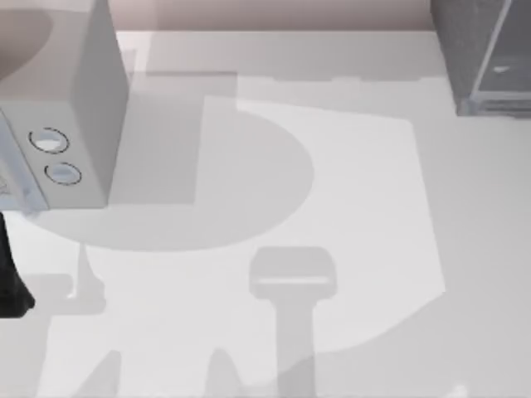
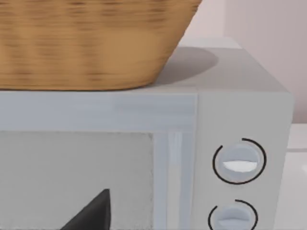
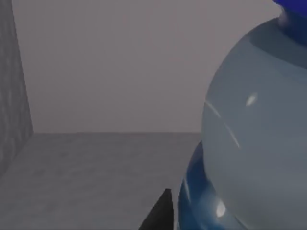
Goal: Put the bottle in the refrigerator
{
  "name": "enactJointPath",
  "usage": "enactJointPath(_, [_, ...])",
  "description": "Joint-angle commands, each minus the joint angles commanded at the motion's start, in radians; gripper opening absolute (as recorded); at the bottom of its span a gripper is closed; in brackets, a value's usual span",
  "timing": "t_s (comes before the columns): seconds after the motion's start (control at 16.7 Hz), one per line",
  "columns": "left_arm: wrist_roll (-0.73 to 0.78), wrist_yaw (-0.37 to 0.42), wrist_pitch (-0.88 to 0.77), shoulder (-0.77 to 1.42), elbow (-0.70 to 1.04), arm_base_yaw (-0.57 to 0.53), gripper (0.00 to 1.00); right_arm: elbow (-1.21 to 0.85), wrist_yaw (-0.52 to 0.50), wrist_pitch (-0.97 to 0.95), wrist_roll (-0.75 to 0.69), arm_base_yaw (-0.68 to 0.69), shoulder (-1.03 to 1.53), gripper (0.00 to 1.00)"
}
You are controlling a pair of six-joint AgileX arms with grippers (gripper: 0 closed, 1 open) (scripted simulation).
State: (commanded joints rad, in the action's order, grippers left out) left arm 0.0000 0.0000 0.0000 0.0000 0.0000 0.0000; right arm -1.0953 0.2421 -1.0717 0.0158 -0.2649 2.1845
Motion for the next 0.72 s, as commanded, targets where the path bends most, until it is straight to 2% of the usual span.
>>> enactJointPath(0.36, [0.0,0.0,0.0,0.0,0.0,0.0,1.0,-0.325,-0.032,0.145,0.001,0.03,0.156,0.01])
enactJointPath(0.72, [0.0,0.0,0.0,0.0,0.0,0.0,1.0,-0.39,-0.04,0.188,-0.002,0.04,0.191,0.01])
